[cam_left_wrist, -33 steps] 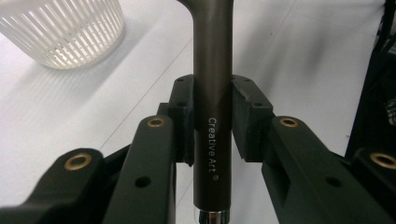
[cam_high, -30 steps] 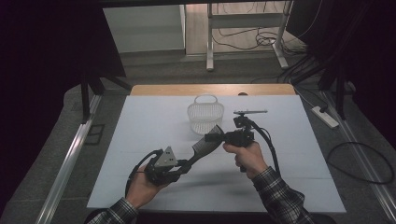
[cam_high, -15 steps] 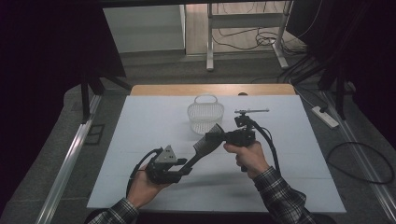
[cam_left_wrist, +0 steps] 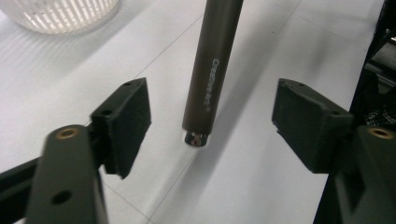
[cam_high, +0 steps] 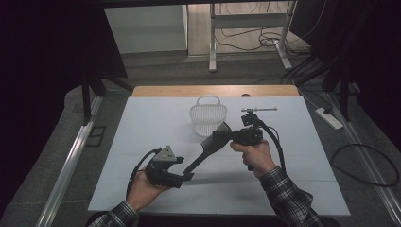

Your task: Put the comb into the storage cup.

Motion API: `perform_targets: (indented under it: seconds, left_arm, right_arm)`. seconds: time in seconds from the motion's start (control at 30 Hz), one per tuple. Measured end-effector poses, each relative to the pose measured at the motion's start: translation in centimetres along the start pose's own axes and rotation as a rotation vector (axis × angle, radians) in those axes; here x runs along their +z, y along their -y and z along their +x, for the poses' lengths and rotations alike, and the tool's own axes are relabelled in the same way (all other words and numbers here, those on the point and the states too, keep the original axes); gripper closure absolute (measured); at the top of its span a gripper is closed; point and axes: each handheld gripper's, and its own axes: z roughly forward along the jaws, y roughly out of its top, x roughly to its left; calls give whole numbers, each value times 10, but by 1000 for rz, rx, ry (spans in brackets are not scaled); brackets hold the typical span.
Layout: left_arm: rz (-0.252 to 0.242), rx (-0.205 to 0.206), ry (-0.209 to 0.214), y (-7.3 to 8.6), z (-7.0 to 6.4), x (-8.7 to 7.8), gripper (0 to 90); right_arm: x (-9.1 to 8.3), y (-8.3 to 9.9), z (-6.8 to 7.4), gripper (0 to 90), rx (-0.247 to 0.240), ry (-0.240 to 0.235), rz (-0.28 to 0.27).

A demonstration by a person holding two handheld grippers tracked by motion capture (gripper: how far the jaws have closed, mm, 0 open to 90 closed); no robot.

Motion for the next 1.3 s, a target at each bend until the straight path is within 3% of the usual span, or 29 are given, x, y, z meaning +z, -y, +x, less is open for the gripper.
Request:
perform_targets:
  seconds: [0.43, 0.73, 0.87, 1.2, 1.3]
  left_arm:
    - [-6, -51, 40, 4, 6, -8, 90]
    - [-20, -91, 6, 12, 12, -21, 52]
    - [-22, -87, -12, 16, 12, -25, 39]
    - [-31, -117, -24, 27, 16, -33, 6]
    - [-35, -129, -60, 32, 17, -38, 5]
  right_arm:
    - [-5, -13, 2, 863, -30, 30, -25]
    - [-7, -22, 6, 863, -53, 47, -44]
    - [-8, -26, 7, 863, -61, 53, -51]
    - [-9, -36, 9, 863, -82, 67, -62]
    - [-10, -40, 10, 863, -85, 73, -68]
